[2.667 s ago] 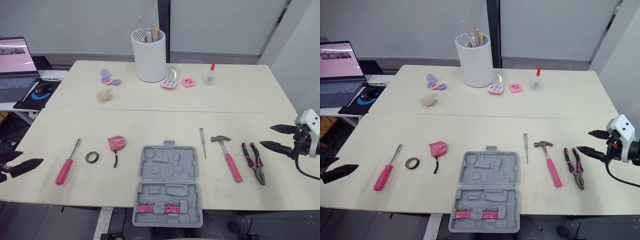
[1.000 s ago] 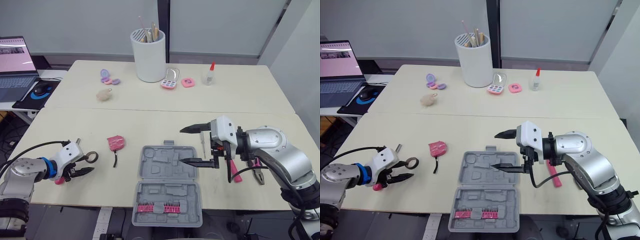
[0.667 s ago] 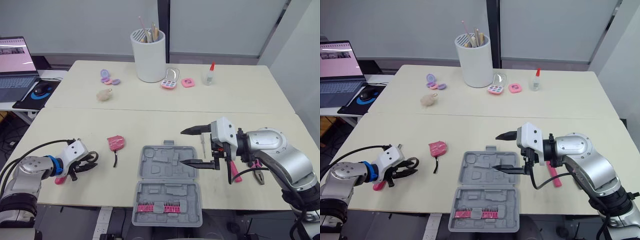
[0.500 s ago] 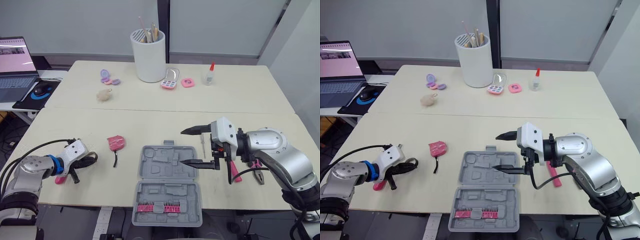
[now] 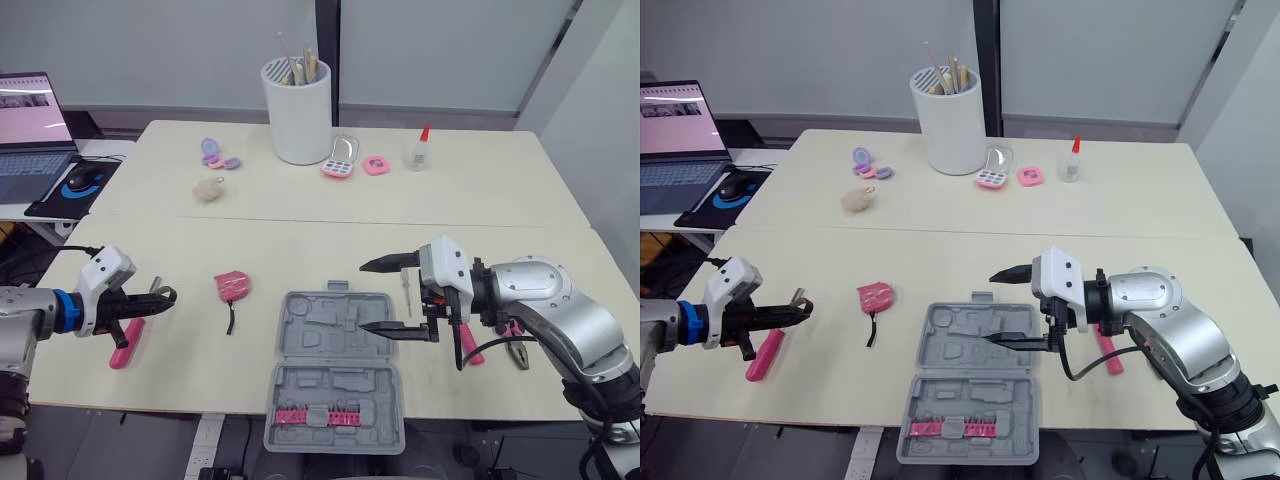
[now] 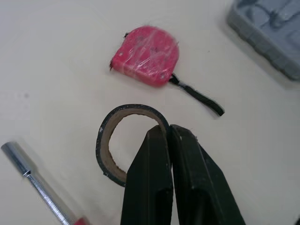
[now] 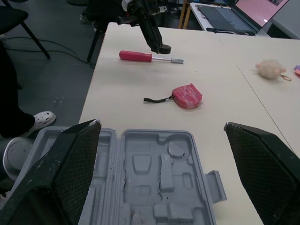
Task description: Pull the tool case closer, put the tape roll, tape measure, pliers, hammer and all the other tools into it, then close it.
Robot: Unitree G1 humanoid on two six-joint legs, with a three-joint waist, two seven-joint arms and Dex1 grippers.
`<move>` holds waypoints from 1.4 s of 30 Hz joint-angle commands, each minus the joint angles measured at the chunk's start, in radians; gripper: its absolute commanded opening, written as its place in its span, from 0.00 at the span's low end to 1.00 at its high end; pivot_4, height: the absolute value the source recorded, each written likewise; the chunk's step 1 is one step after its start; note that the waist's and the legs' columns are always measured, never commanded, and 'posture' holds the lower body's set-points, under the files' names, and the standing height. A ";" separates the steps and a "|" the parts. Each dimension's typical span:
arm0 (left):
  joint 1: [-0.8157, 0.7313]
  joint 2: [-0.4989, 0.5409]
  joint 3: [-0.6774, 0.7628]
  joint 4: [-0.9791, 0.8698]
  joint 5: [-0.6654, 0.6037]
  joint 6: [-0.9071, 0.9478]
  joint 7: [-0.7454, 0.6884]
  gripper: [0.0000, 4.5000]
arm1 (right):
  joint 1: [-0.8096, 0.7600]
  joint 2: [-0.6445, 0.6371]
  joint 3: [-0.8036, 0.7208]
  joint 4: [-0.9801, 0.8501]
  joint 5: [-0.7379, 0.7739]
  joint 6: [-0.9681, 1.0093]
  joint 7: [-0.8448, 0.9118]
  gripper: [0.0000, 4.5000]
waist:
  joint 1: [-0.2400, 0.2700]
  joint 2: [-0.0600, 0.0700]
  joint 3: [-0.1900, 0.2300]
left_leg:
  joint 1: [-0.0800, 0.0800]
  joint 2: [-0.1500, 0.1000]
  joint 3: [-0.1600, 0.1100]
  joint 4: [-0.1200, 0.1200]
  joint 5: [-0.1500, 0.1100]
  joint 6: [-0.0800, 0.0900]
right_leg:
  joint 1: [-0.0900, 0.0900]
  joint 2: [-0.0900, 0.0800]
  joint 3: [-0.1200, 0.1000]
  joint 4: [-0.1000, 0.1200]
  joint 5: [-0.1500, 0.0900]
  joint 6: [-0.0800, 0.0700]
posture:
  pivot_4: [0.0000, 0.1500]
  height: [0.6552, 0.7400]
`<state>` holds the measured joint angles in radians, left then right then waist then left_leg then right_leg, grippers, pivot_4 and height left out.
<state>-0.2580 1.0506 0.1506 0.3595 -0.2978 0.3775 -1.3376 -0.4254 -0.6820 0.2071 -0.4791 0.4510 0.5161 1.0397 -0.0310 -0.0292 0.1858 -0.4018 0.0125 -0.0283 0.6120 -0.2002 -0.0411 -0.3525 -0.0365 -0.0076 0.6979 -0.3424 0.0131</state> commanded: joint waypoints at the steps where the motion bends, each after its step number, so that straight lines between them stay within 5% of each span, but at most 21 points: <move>1: 0.011 0.011 -0.009 -0.228 -0.063 0.128 0.002 0.00 | -0.005 0.011 0.002 -0.023 -0.008 -0.011 -0.015 1.00 | 0.002 0.000 0.000 | 0.000 0.000 0.000 0.000 0.000 0.000 | 0.000 0.000 0.000 0.000 0.000 0.000 | 1.00 1.00; 12: -0.136 -0.184 -0.267 -0.567 -0.064 0.347 0.168 0.00 | 0.038 0.009 0.033 -0.041 -0.083 -0.024 -0.050 1.00 | 0.004 0.000 0.000 | -0.001 0.000 -0.001 0.000 0.000 0.000 | 0.000 0.001 0.000 0.000 0.000 0.000 | 1.00 1.00; 22: -0.212 -0.302 -0.419 -0.398 0.057 0.317 0.254 0.00 | 0.069 0.001 0.026 -0.070 -0.101 0.000 -0.087 1.00 | 0.000 -0.001 0.000 | -0.001 0.001 -0.002 0.001 0.000 0.000 | 0.000 0.005 0.001 0.000 0.000 0.000 | 1.00 1.00; 42: -0.247 -0.394 -0.460 -0.268 0.139 0.241 0.270 0.00 | 0.115 -0.022 0.007 -0.126 -0.096 0.036 -0.117 1.00 | 0.003 -0.001 0.000 | -0.002 0.000 -0.003 0.002 0.000 0.000 | 0.001 0.005 0.000 0.000 0.000 0.000 | 1.00 1.00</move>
<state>-0.4896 0.6591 -0.3101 0.0924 -0.1686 0.6329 -1.0708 -0.3130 -0.6985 0.2459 -0.5667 0.3383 0.5553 0.9284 -0.0281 -0.0298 0.1861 -0.4033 0.0128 -0.0317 0.6137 -0.2001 -0.0413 -0.3518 -0.0317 -0.0074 0.6978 -0.3423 0.0134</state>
